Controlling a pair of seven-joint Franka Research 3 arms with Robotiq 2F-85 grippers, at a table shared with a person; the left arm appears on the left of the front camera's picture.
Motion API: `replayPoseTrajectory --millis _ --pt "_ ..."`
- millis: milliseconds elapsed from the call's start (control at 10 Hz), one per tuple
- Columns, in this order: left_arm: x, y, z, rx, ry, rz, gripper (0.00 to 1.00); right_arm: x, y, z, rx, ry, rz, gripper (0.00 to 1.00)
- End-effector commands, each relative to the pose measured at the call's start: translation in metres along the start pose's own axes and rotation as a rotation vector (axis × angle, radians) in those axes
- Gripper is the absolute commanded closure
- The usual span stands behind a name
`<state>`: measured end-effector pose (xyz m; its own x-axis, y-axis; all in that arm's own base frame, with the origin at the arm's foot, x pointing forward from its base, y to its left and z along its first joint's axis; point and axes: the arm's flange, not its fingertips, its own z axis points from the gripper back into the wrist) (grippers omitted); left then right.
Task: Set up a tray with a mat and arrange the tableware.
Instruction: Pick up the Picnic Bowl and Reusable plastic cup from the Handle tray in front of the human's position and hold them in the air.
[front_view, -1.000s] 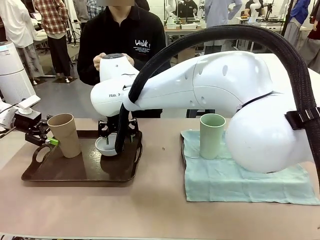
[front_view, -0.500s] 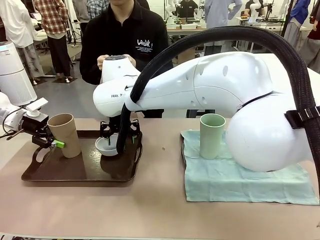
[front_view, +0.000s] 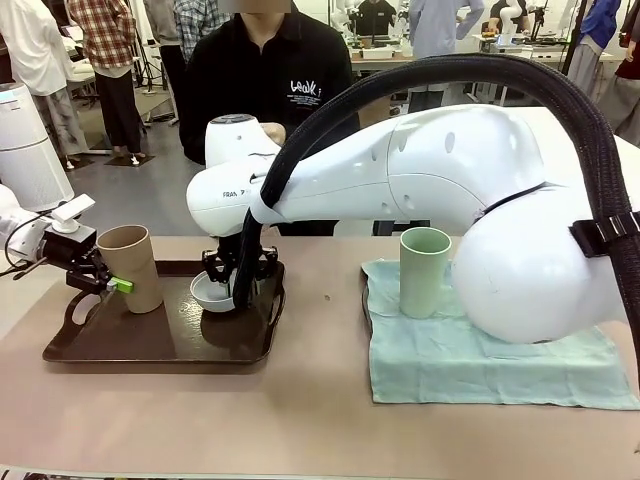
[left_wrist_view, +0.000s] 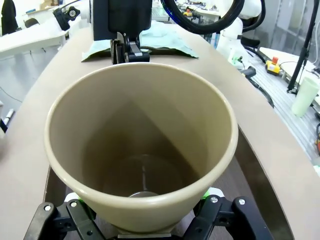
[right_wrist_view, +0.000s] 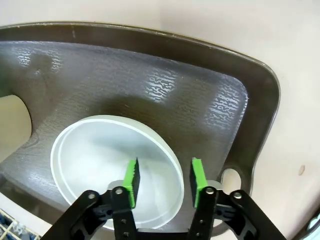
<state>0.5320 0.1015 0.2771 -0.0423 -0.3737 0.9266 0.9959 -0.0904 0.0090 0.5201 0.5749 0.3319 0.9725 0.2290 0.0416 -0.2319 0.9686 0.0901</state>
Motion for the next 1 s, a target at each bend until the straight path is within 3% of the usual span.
replayPoseTrajectory --millis 0,100,200,300,400,600,900 --pt "0.007 -0.003 -0.005 0.033 -0.022 -0.02 0.73 -0.005 -0.004 0.002 0.019 -0.004 -0.008 0.85" --pt "0.007 -0.003 -0.005 0.032 -0.012 -0.013 0.73 -0.005 -0.004 0.003 0.017 -0.008 -0.008 0.95" --pt "0.008 -0.003 -0.006 0.033 -0.009 -0.01 1.0 -0.005 -0.004 0.003 0.016 -0.009 -0.01 1.0" --pt "0.009 -0.003 -0.005 0.036 -0.003 -0.009 0.74 -0.004 -0.002 0.006 0.006 -0.014 -0.005 1.0" --pt "0.01 -0.004 -0.006 0.039 0.015 -0.009 1.0 -0.004 -0.001 0.007 -0.004 -0.006 0.002 1.0" --pt "0.013 -0.008 -0.001 0.024 0.023 0.021 1.0 -0.004 -0.001 0.01 -0.006 0.071 0.04 1.0" --pt "0.06 -0.031 0.039 0.088 -0.047 0.055 1.0 -0.028 0.003 0.062 0.053 -0.012 0.072 1.0"
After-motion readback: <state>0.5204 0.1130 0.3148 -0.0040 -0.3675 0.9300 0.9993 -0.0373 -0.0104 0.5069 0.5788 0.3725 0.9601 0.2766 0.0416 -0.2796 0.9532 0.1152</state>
